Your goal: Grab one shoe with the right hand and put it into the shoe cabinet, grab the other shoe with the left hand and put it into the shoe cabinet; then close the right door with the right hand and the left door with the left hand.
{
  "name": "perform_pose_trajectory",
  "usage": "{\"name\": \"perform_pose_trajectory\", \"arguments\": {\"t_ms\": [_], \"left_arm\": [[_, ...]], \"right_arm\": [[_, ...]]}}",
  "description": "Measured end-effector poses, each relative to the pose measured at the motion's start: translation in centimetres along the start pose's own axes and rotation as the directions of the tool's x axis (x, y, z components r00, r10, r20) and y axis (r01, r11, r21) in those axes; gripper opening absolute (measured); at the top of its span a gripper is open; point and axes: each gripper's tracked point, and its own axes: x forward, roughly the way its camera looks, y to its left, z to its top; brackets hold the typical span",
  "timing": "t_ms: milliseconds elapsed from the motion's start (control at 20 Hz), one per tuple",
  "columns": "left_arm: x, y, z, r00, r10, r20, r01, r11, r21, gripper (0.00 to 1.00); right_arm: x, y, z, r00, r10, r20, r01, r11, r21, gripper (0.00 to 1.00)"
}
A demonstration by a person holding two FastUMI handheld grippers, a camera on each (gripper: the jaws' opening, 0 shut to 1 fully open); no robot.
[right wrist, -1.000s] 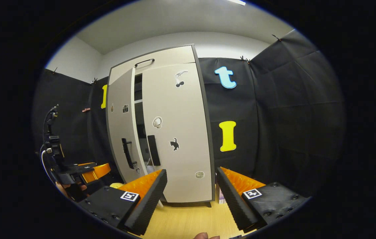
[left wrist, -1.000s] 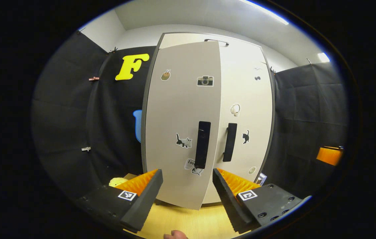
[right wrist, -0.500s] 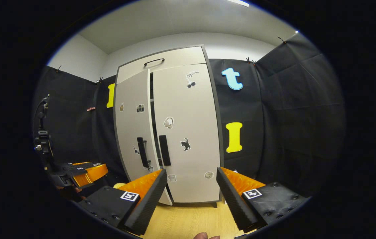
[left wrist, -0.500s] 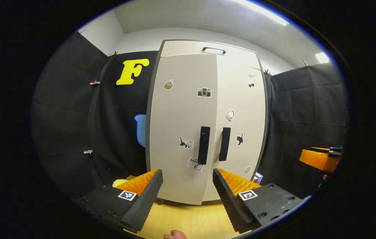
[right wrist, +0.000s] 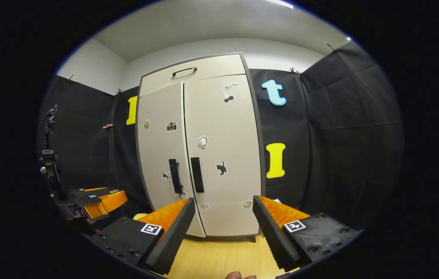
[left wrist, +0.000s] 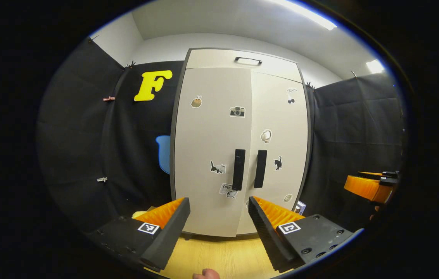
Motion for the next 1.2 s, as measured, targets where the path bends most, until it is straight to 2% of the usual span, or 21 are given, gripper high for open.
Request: {"name": "perform_pose_trajectory", "arguments": {"t_ms": [1200], "left_arm": [[0.89, 0.11, 0.15, 1.000, 0.012, 0.000, -0.012, 1.000, 0.008, 0.95]], "right_arm": [[0.55, -0.21, -0.20, 1.000, -0.003, -0.003, 0.003, 1.000, 0.004, 0.98]]}}
